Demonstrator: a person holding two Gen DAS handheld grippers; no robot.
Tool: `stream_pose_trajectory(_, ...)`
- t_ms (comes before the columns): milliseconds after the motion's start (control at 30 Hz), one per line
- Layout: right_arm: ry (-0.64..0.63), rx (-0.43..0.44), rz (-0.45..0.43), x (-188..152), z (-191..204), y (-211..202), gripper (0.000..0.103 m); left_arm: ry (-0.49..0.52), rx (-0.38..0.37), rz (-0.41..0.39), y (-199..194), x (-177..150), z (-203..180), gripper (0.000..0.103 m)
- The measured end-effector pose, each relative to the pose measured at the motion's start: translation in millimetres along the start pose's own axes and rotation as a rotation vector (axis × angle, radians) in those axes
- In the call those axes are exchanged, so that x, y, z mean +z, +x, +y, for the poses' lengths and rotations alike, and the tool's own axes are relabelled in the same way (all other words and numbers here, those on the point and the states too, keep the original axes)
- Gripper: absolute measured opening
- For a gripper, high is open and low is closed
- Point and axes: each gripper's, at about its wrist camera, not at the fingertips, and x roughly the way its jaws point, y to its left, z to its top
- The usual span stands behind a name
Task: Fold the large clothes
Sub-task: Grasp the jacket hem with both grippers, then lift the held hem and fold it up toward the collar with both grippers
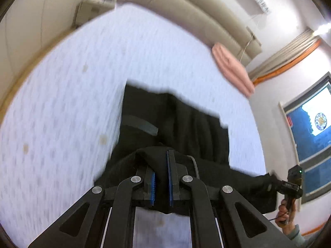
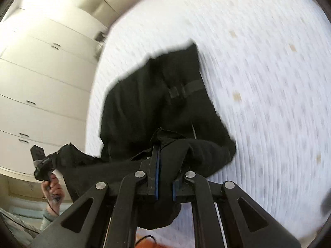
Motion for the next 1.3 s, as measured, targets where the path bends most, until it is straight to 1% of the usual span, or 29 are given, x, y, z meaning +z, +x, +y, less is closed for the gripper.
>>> stream_pose_trajectory(33, -0.007, 0.0, -0.011, 13.5, -0.2, -0.9, 0.011, 0.01, -0.005, -0.027, 4.3, 14.5, -4.2, 0.01)
stream_pose_trajectory(67, -0.006, -0.001, -0.03, 37.3, 3.1, 7.7, 0.011, 0.016, -0.003, -0.052, 11.6, 27.3, -8.2, 0.01)
stream_pose_trajectory(100, 0.0, -0.003, -0.04, 52.1, 4.4, 16.5, 0.011, 0.008, 0.004, -0.084, 24.7, 46.1, -11.9, 0.01)
stream_pose_trajectory(133, 0.002, -0.007, -0.044, 58.2, -5.1, 15.0, 0.012, -0.003, 0.012, -0.106, 37.0, 59.2, -13.6, 0.011)
stream_pose_trajectory(167, 0.006, -0.019, -0.05, 77.1, -5.7, 33.5, 0.012, -0.008, 0.035, -0.124, 47.6, 71.4, -11.2, 0.012)
stream_pose_trajectory(233, 0.016, -0.035, -0.04, 99.3, -12.7, 62.1, 0.016, -0.015, 0.118, -0.14, 80.9, 84.7, -8.6, 0.013)
stream_pose_trajectory(267, 0.04, -0.049, -0.015, 111.6, -20.4, 91.5, 0.02, -0.014, 0.154, -0.136, 94.1, 87.5, -7.4, 0.013)
stream_pose_trajectory(300, 0.06, -0.065, 0.01, 118.7, -28.1, 110.7, 0.02, -0.013, 0.22, -0.11, 122.2, 89.4, -2.8, 0.013)
stream_pose_trajectory(333, 0.072, -0.076, 0.031, 122.7, -38.1, 118.9, 0.021, -0.01, 0.27, -0.08, 145.3, 89.7, 2.1, 0.013)
stream_pose_trajectory(367, 0.093, -0.096, 0.067, 125.8, -48.4, 143.9, 0.021, -0.01, 0.306, -0.043, 164.7, 88.8, 9.5, 0.013)
stream_pose_trajectory(400, 0.114, -0.107, 0.098, 126.3, -58.3, 165.1, 0.021, -0.014, 0.331, -0.001, 183.9, 84.8, 17.3, 0.013)
stream_pose_trajectory(467, 0.146, -0.092, 0.124, 124.7, -75.3, 182.2, 0.021, -0.031, 0.348, 0.065, 207.9, 73.6, 35.3, 0.013)
stream_pose_trajectory(533, 0.174, -0.064, 0.118, 122.5, -84.5, 190.9, 0.021, -0.033, 0.339, 0.085, 215.9, 67.5, 41.8, 0.014)
stream_pose_trajectory(600, 0.178, -0.046, 0.119, 122.6, -87.5, 191.5, 0.021, -0.023, 0.327, 0.085, 209.3, 68.1, 39.3, 0.014)
stream_pose_trajectory(700, 0.196, -0.021, 0.133, 126.1, -89.8, 181.1, 0.021, -0.01, 0.314, 0.088, 192.6, 75.1, 33.7, 0.015)
stream_pose_trajectory(767, 0.202, -0.007, 0.126, 129.3, -91.3, 166.5, 0.023, 0.021, 0.297, 0.071, 173.3, 81.5, 27.4, 0.017)
stream_pose_trajectory(833, 0.208, 0.019, 0.102, 132.4, -90.4, 145.2, 0.025, 0.019, 0.239, 0.047, 146.3, 90.5, 22.0, 0.019)
stream_pose_trajectory(867, 0.208, 0.017, 0.081, 133.3, -89.8, 134.6, 0.029, 0.0, 0.19, 0.037, 133.5, 94.5, 23.1, 0.021)
stream_pose_trajectory(900, 0.206, -0.003, 0.046, 134.7, -90.0, 120.4, 0.032, -0.036, 0.12, 0.033, 119.3, 100.8, 26.2, 0.023)
stream_pose_trajectory(933, 0.203, -0.03, 0.008, 136.1, -90.3, 106.9, 0.043, -0.084, 0.024, 0.05, 108.0, 106.5, 32.1, 0.032)
stream_pose_trajectory(967, 0.201, -0.051, -0.037, 137.7, -91.8, 92.9, 0.053, -0.122, -0.057, 0.07, 102.0, 110.2, 37.6, 0.049)
stream_pose_trajectory(1000, 0.188, -0.068, -0.076, 138.5, -92.3, 78.7, 0.053, -0.178, -0.188, 0.058, 87.0, 115.3, 47.0, 0.058)
stream_pose_trajectory(1033, 0.172, -0.08, -0.088, 140.4, -91.4, 74.6, 0.053, -0.176, -0.213, -0.001, 72.2, 119.9, 51.4, 0.073)
stream_pose_trajectory(1067, 0.13, -0.117, -0.089, 140.5, -87.6, 71.1, 0.053, -0.162, -0.197, -0.046, 61.9, 123.1, 53.0, 0.081)
stream_pose_trajectory(1100, 0.099, -0.148, -0.078, 140.2, -83.5, 73.2, 0.053, -0.139, -0.156, -0.106, 45.9, 128.5, 55.8, 0.081)
stream_pose_trajectory(1133, 0.079, -0.161, -0.067, 139.8, -79.8, 75.6, 0.053, -0.132, -0.143, -0.121, 39.4, 132.4, 59.4, 0.081)
stream_pose_trajectory(1167, 0.041, -0.167, -0.042, 138.1, -74.1, 85.6, 0.053, -0.132, -0.133, -0.12, 37.9, 134.4, 62.2, 0.081)
stream_pose_trajectory(1200, 0.011, -0.172, -0.027, 137.3, -69.7, 94.2, 0.053, -0.136, -0.102, -0.108, 41.2, 136.8, 67.6, 0.081)
stream_pose_trajectory(1300, -0.085, -0.212, -0.025, 134.5, -55.5, 115.2, 0.065, -0.128, -0.036, -0.036, 69.9, 134.5, 78.4, 0.081)
